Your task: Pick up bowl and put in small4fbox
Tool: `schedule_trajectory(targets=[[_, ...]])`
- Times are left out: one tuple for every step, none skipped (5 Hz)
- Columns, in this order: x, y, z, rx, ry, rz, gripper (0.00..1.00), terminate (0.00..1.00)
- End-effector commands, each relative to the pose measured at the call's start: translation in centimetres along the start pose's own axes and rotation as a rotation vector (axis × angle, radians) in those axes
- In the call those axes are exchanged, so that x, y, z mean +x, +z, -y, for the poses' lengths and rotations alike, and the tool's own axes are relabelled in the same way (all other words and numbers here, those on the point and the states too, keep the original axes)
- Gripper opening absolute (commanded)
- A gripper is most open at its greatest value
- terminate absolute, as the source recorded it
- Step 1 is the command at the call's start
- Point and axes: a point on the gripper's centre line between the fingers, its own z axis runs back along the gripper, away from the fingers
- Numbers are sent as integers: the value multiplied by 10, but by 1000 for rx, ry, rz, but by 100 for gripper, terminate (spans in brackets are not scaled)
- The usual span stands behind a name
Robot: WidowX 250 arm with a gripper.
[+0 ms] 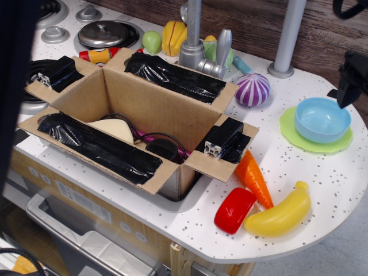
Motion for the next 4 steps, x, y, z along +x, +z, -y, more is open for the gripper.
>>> schedule_trajectory(targets=[[10, -6, -11, -28, -27, 80, 100, 0], [8, -22, -13, -42, -39, 83, 100, 0], [6, -34, -15, -62, -42, 72, 100, 0], [3, -36, -14, -60, -27, 53, 0, 0]])
